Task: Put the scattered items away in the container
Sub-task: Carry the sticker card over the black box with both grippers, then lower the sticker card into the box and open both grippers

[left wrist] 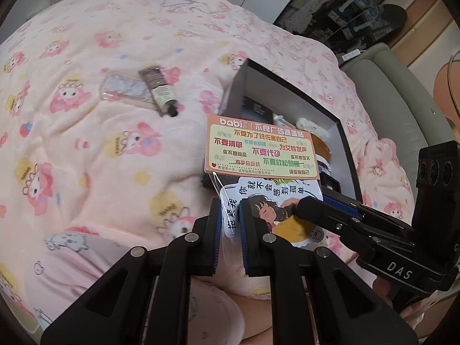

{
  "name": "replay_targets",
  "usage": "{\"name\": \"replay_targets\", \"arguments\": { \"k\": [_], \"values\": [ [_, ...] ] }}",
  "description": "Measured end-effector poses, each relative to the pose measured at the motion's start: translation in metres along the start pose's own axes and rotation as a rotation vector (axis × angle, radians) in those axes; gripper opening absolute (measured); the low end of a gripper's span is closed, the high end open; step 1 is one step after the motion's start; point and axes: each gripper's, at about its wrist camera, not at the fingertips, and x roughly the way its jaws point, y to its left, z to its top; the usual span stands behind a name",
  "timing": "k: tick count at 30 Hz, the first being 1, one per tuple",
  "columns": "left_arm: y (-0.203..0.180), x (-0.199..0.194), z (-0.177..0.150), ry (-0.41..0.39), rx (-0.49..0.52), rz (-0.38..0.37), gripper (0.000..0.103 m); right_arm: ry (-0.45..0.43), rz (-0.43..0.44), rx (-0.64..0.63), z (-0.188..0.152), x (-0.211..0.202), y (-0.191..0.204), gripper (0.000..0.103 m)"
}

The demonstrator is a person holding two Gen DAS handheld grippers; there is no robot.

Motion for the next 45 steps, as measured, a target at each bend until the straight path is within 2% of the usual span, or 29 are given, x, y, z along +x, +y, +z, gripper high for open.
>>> {"name": "replay_targets", "arguments": {
  "k": [9,17,21,25,28,30,34,36,39,41,43,45],
  "values": [
    [-0.047,0.017,0.017,0.006,0.08,-0.032,0.01,-0.006,-0.058,-0.013,0.004,-0.023,-0.034,0.022],
    [-0.082,0.044,0.065,-0.036,0.091,-0.025,0.011,-0.037,-0.089,-0.046,0.062,-0.038,-0.063,0.022],
    [-0.094,0.073,0.098,-0.021,0.116,0.012,0.011,-0.014,-0.108,-0.044,0.095,-0.022,-0.085,0.023],
    [-0.097,0.113,0.122,0.043,0.148,0.021,0.011,0.011,-0.09,0.045,0.107,0.001,-0.124,0.022],
    [-0.094,0.149,0.126,0.121,0.147,0.022,0.011,0.077,-0.088,0.108,0.105,0.03,-0.154,0.022],
    [-0.092,0.172,0.124,0.171,0.154,0.051,0.011,0.134,-0.087,0.166,0.102,0.053,-0.173,0.022],
    [-0.089,0.204,0.122,0.245,0.164,0.095,0.011,0.168,-0.165,0.13,0.102,0.072,-0.178,0.023],
    [-0.087,0.205,0.122,0.247,0.159,0.113,0.011,0.172,-0.193,0.136,0.101,0.074,-0.182,0.023],
    [-0.087,0.191,0.121,0.202,0.165,0.114,0.011,0.133,-0.225,0.17,0.098,0.062,-0.192,0.024],
    [-0.093,0.183,0.116,0.195,0.184,0.112,0.011,0.114,-0.298,0.169,0.096,0.053,-0.196,0.024],
    [-0.1,0.18,0.107,0.218,0.217,0.089,0.011,0.121,-0.351,0.134,0.093,0.051,-0.193,0.024],
    [-0.108,0.181,0.1,0.253,0.24,0.074,0.015,0.156,-0.341,0.113,0.093,0.058,-0.192,0.024]
  ]
}}
